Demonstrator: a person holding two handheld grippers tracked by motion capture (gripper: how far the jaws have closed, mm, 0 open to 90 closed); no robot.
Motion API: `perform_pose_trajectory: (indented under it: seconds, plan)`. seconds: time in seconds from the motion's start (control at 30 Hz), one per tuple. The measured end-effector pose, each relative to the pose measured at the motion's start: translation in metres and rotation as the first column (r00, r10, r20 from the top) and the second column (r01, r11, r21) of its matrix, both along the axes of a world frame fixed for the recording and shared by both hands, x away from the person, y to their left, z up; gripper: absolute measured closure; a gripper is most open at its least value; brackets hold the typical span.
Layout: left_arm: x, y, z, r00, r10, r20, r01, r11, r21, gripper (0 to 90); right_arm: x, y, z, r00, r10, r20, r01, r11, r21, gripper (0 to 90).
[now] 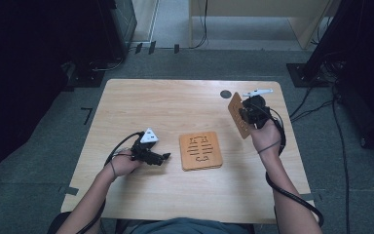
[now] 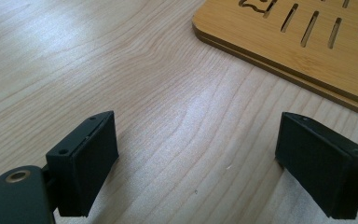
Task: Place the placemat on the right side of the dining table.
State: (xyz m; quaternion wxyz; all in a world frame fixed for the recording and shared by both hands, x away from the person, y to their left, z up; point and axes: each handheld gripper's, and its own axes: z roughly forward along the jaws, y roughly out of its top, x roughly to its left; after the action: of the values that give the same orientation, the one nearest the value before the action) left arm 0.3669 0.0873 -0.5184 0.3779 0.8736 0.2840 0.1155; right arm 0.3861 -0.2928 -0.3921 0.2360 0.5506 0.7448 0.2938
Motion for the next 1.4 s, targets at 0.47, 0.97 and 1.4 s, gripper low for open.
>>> perform_pose_trajectory:
  seconds: [0.47,0.97,1.4]
  plan:
    - [0.0,0.0,0.0,1.0,-0.001,0.001,0.001,1.0,0.004,11.9,0.003,-0.015,-0.004,0.9992,-0.032,-0.023,0.032,0.999,0.007,87.7]
    - [0.0,0.0,0.0,1.0,-0.001,0.002,0.001,1.0,0.006,11.9,0.007,-0.033,-0.009,0.9944,-0.09,-0.056,0.09,0.996,0.005,87.7]
    - [0.0,0.0,0.0,1.0,-0.002,0.002,0.002,1.0,0.006,11.9,0.01,-0.045,-0.013,0.9859,-0.144,-0.084,0.145,0.989,0.005,87.7]
